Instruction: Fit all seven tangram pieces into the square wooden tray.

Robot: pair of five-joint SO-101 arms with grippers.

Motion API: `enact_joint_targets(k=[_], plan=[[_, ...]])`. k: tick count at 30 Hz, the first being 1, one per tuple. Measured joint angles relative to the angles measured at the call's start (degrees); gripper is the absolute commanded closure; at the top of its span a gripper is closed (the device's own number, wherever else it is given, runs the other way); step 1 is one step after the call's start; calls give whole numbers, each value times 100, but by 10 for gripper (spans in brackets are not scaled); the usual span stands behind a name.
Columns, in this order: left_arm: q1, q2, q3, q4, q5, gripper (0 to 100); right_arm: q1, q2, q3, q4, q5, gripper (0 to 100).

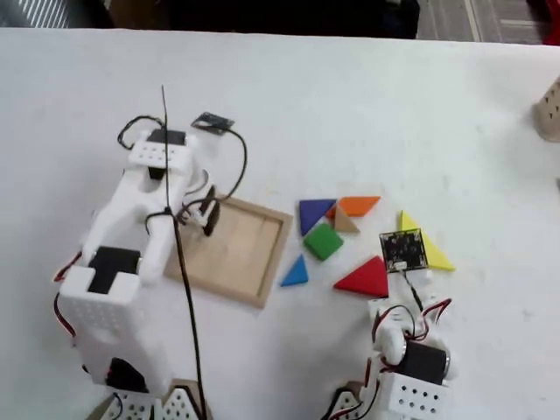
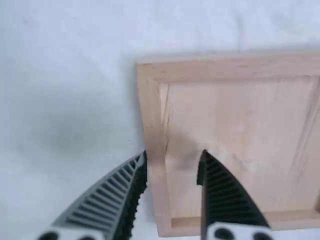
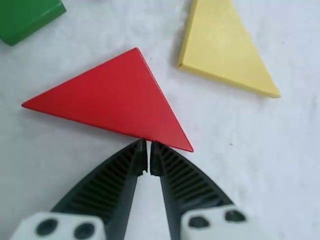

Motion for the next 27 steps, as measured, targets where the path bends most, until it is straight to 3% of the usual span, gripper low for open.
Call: enact_joint_targets(k=[7, 14, 21, 24, 27], plan=[[501, -220, 176, -9, -888, 890, 0, 0, 0, 0, 114, 979], [1002, -1776, 844, -308, -985, 890, 0, 0, 0, 0, 369, 979], [2031, -2629, 2796, -1802, -993, 895, 0, 0, 0, 0, 369, 980], [2075, -2629, 2998, -2470, -686, 895, 0, 0, 0, 0, 369, 980], [2075, -2629, 3007, -2743, 62, 911, 123, 0, 0, 0, 387, 979]])
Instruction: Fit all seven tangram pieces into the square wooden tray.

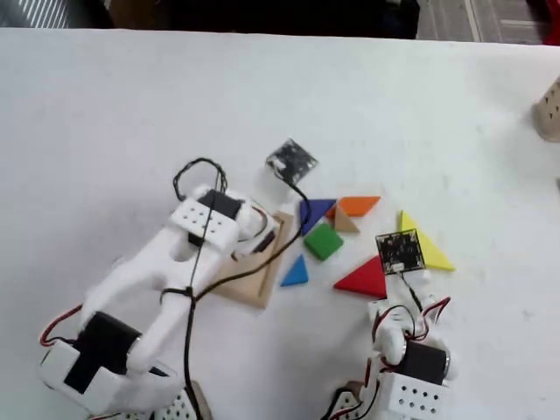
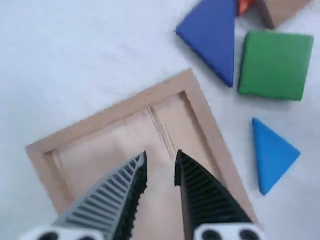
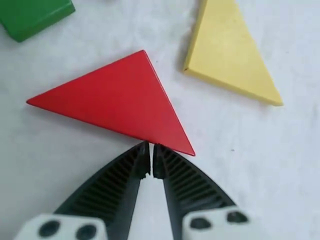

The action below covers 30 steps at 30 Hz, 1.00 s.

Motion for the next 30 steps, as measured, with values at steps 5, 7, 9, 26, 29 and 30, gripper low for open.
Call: enact_joint_targets(k=[5, 7, 9, 26, 29, 30], plan=[[0, 0, 9, -343, 765, 972, 158, 0, 0, 0, -9, 979], [0, 79, -26, -343, 809, 978, 176, 0, 0, 0, -9, 979], [-18, 413, -264, -281, 835, 977, 176, 0, 0, 0, -9, 979], [-316, 3587, -3824, 1160, 1345, 977, 176, 0, 0, 0, -9, 979], [-387, 3921, -4369, 1160, 1459, 977, 176, 0, 0, 0, -9, 980], [-413, 4035, -4536, 1160, 1468, 977, 176, 0, 0, 0, -9, 980]])
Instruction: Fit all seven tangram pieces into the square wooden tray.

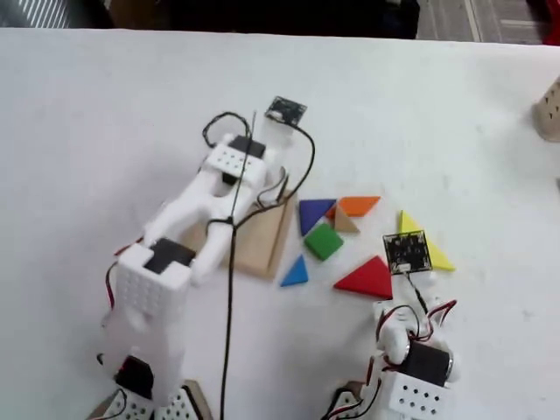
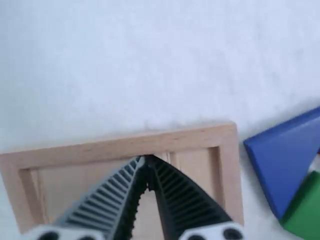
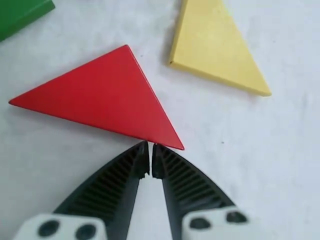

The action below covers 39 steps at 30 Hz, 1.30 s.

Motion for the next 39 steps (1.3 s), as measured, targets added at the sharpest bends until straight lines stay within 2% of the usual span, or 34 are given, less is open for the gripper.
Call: enact_joint_targets(k=[5, 8, 13, 15, 18, 20, 23, 26, 29, 34, 39], plan=[[-18, 422, -791, 404, 70, 977, 0, 0, 0, 0, 0, 980], [-132, 519, -1099, 633, 396, 977, 0, 0, 0, 0, 0, 979], [-615, 440, -1468, 1442, 589, 978, 0, 0, 0, 0, 0, 979], [-809, 316, -1468, 1767, 422, 978, 0, 0, 0, 0, 0, 979], [-1125, 97, -1266, 1873, -202, 976, 0, 0, 0, 0, 0, 979], [-1354, -35, -923, 1741, -615, 956, 0, 0, 0, 0, 0, 979], [-1635, -360, -299, 1363, -1152, 866, 0, 0, 0, 0, 0, 979], [-1679, -1020, 422, 1108, -1415, 823, 9, 0, 0, 0, 0, 979], [-1644, -1996, 1442, 589, -1459, 823, 9, 0, 0, 0, 0, 979], [-1530, -3244, 3367, -826, -1486, 819, 9, 0, 0, 0, 0, 980], [-1662, -3182, 3552, -1152, -1257, 819, 9, 0, 0, 0, 0, 980]])
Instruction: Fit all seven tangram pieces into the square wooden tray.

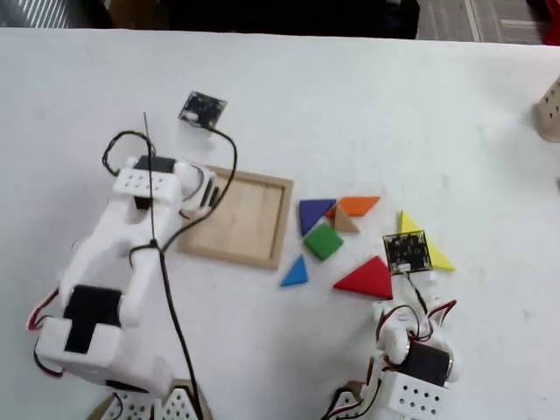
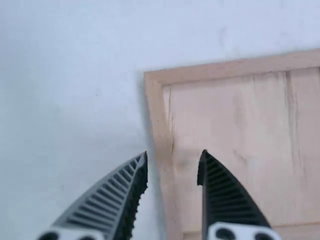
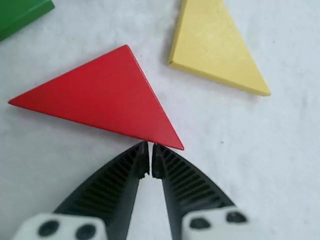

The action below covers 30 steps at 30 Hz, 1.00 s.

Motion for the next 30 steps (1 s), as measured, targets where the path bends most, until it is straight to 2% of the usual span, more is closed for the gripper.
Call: enact_joint_targets(k=[5, 9, 12, 17, 20, 24, 30], plan=[[-185, 1099, -686, 18, 26, 820, 0, 0, 0, 0, 0, 980], [-325, 1811, -1653, 545, 53, 823, 0, 0, 0, 0, 0, 980], [-325, 2075, -2048, 888, 53, 834, 0, 0, 0, 0, 0, 980], [-325, 2136, -2198, 1424, 53, 927, 0, 0, 0, 0, 0, 979], [-229, 2154, -2171, 1758, 114, 907, 79, 0, 0, 0, 0, 979], [-158, 2119, -2057, 1873, 862, 855, 70, 0, 0, 0, 0, 979], [-211, 2101, -2048, 2084, 2057, 847, 79, 0, 0, 0, 0, 979]])
